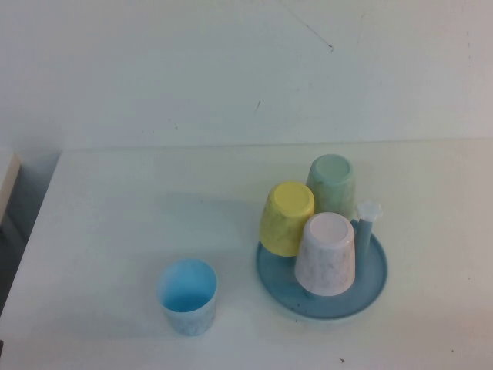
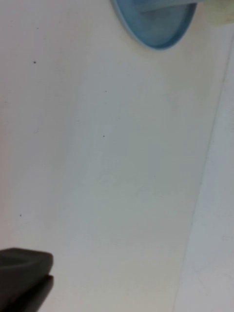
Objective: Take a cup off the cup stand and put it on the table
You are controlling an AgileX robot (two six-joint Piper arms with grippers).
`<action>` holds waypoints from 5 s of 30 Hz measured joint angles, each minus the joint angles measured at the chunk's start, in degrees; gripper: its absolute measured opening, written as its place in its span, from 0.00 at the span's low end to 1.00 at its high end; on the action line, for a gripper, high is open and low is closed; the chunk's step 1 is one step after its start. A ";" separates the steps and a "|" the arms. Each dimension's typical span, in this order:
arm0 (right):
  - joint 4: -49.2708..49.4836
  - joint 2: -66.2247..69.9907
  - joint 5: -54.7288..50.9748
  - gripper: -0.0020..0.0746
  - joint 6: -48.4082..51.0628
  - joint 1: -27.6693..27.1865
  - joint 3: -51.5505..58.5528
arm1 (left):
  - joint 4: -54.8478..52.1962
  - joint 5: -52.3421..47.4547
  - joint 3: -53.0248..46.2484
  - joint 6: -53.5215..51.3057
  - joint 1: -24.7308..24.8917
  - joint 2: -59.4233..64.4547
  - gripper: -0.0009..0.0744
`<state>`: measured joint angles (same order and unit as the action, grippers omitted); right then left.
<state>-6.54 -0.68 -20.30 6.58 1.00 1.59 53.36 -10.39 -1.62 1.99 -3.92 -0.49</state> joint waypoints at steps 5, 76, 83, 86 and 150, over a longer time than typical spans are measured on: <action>0.00 0.00 0.00 0.02 0.00 0.00 0.00 | 7.70 0.00 0.00 0.63 0.00 0.00 0.01; 0.00 -0.09 0.00 0.02 0.00 0.00 0.00 | -53.04 -60.62 109.62 -7.74 50.83 113.08 0.84; 0.00 -0.09 0.00 0.02 0.00 0.00 0.00 | -54.12 -60.62 109.62 -6.54 50.83 114.42 0.83; 0.00 -0.09 0.00 0.02 0.00 0.00 0.00 | -54.22 -59.78 109.62 -5.58 50.83 114.62 0.83; 0.00 -0.09 0.00 0.02 0.00 0.00 0.00 | -49.62 -61.29 120.89 -2.49 50.83 108.54 0.76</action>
<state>-6.54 -0.77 -20.30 6.58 1.00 1.59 3.73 -71.68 119.27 -0.50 46.91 108.04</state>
